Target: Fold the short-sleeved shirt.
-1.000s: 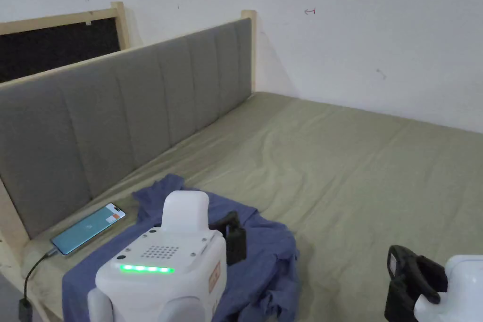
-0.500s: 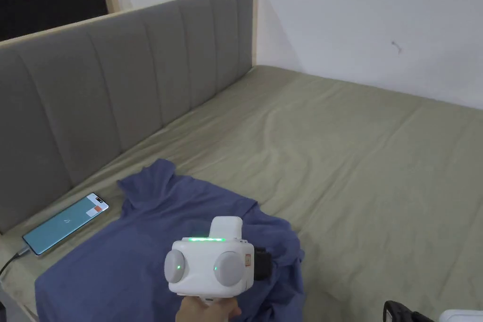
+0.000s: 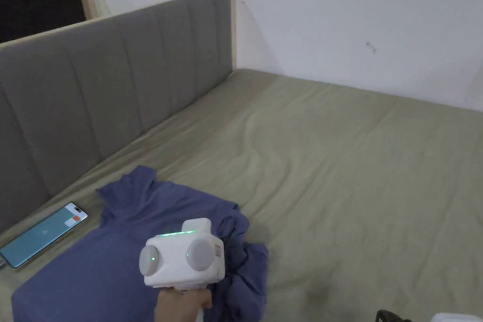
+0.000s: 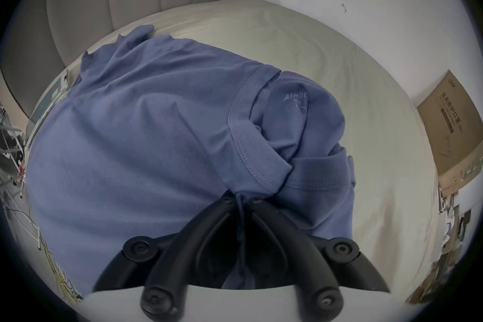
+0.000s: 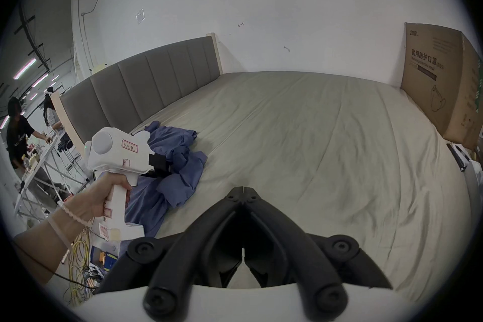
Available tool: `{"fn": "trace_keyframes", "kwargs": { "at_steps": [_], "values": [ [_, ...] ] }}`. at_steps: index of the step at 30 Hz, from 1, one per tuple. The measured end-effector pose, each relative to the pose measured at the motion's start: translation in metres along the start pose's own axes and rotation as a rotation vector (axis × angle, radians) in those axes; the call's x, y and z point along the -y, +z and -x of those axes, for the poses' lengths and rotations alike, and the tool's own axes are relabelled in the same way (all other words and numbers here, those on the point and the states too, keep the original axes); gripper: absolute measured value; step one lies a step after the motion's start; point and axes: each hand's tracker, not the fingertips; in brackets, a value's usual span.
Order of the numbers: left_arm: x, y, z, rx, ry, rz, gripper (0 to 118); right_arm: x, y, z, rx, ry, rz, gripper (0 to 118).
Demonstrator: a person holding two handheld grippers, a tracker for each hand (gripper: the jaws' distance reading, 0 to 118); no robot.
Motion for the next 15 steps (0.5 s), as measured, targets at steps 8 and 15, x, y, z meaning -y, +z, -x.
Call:
{"fn": "trace_keyframes", "kwargs": {
  "at_steps": [8, 15],
  "values": [
    [-0.024, 0.099, -0.004, 0.146, 0.068, -0.166, 1, -0.01, 0.03, -0.024, 0.038, -0.065, -0.075, 0],
    [-0.052, 0.203, -0.067, 0.367, -0.012, -0.333, 1, -0.017, 0.073, -0.046, 0.081, -0.103, -0.167, 0]
  ]
}}
